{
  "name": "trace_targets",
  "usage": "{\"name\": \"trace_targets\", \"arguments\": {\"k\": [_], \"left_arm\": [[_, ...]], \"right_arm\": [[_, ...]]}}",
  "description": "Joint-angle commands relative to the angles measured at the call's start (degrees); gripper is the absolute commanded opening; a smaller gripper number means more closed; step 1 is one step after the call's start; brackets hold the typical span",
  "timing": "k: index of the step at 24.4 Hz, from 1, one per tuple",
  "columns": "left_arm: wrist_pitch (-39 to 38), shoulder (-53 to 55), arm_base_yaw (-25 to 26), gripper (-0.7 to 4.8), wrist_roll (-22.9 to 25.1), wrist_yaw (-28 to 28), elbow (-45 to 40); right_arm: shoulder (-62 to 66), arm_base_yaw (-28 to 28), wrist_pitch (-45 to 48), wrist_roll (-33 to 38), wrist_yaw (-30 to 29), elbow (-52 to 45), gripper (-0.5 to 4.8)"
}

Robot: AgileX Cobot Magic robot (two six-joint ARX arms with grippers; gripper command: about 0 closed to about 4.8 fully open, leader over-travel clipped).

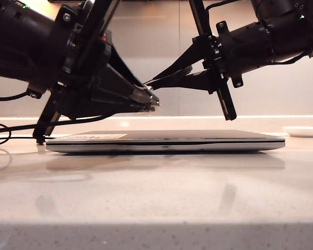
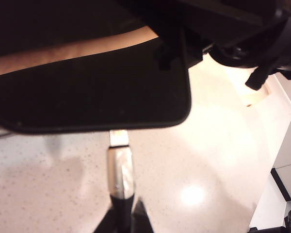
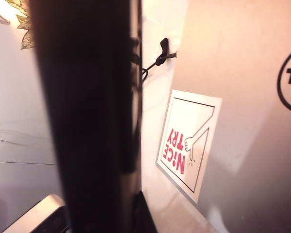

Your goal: Pick up the charging cable and the phone, plug the charging cable into the charging port on the phone, and finally place them back on the table.

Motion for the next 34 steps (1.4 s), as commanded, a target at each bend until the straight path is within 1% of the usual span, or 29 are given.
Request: {"name": "trace_targets", "arguments": {"k": [1,6,21,26,34], "left_arm": [[1.79,-0.07,0.09,-0.06,0.07,-0.31,0.22],[1.79,-0.07,0.09,-0.06,0.04,-0.31,0.22],[1.77,-0.07,0.09,-0.06,0.04,-0.31,0.22],[1.79,-0.07,0.09,-0.06,0.07,-0.31,0.22],[1.75,-0.07,0.09,-0.06,0.07,-0.31,0.22]], "right_arm": [[-0.61,-0.39,1.2,-0.5,-3.17,0.37,-0.06],[-0.61,-0.42,1.2,-1.64,-3.17,0.39,-0.06],[-1.29,-0.81,1.18,-1.31,-2.49,0.42,-0.06],[-1.29,-0.81,0.98,-1.79,-4.46,0.39,-0.06],[-1.29,-0.79,-2.38,-1.51,-4.59,0.42,-0.06]]}}
